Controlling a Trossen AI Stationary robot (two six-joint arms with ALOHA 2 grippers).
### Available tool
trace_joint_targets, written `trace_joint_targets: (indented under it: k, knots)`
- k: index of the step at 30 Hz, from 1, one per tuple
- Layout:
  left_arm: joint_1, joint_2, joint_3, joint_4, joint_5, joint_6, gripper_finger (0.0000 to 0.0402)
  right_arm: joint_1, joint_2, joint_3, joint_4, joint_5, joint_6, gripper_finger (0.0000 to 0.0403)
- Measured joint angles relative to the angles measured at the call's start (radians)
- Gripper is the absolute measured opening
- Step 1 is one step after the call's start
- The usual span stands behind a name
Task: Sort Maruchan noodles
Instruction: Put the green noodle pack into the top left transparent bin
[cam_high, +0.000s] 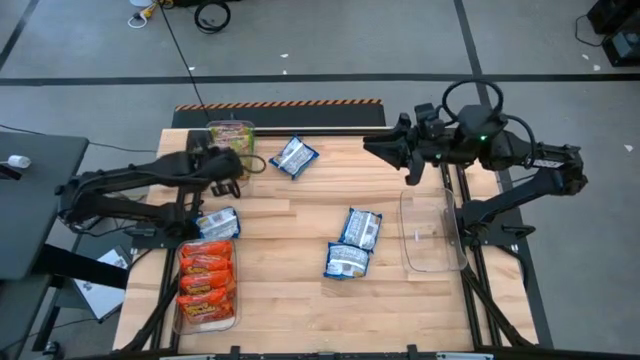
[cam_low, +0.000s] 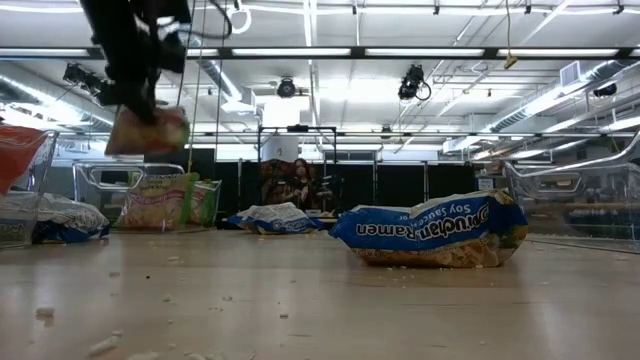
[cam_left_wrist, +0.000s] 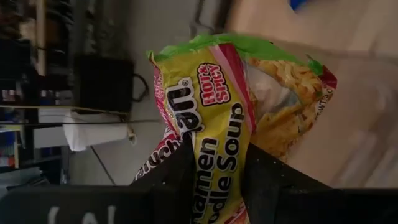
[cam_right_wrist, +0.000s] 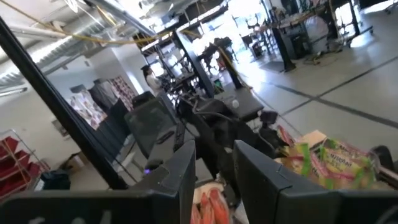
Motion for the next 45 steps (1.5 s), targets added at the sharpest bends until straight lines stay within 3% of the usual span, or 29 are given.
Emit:
trace_joint_targets:
  k: [6, 14, 19, 24, 31, 38, 40, 45]
  knots:
    - [-0.003, 0.004, -0.186, 0.099, -0.012, -0.001, 0.0111, 0.056, -0.004, 0.000, -0.014, 0.000, 0.008, 0.0115]
    - [0.014, 0.004, -0.281, 0.251, 0.079, 0.021, 0.0121, 0.098, -0.004, 0.000, -0.015, 0.064, 0.013, 0.0115]
    - [0.067, 0.004, -0.297, 0.269, 0.114, 0.035, 0.0158, 0.121, -0.004, 0.000, -0.015, 0.075, 0.038, 0.0115]
    - [0.097, 0.004, -0.234, 0.240, 0.124, 0.028, 0.0207, 0.142, -0.003, 0.000, -0.015, 0.109, 0.061, 0.0115]
    - [0.183, 0.004, -0.127, 0.130, 0.282, -0.085, 0.0228, 0.144, 0.007, -0.014, -0.046, 0.114, 0.098, 0.0115]
    - [0.436, 0.032, -0.123, 0.112, 0.648, -0.318, 0.0217, 0.144, 0.050, -0.024, -0.067, 0.114, 0.175, 0.0115]
    - [0.490, 0.052, -0.099, 0.115, 0.717, -0.281, 0.0214, 0.144, 0.063, -0.025, -0.064, 0.108, 0.177, 0.0115]
    - [0.548, 0.150, 0.002, 0.048, 0.749, -0.071, 0.0201, 0.138, 0.082, -0.025, -0.063, 0.104, 0.200, 0.0115]
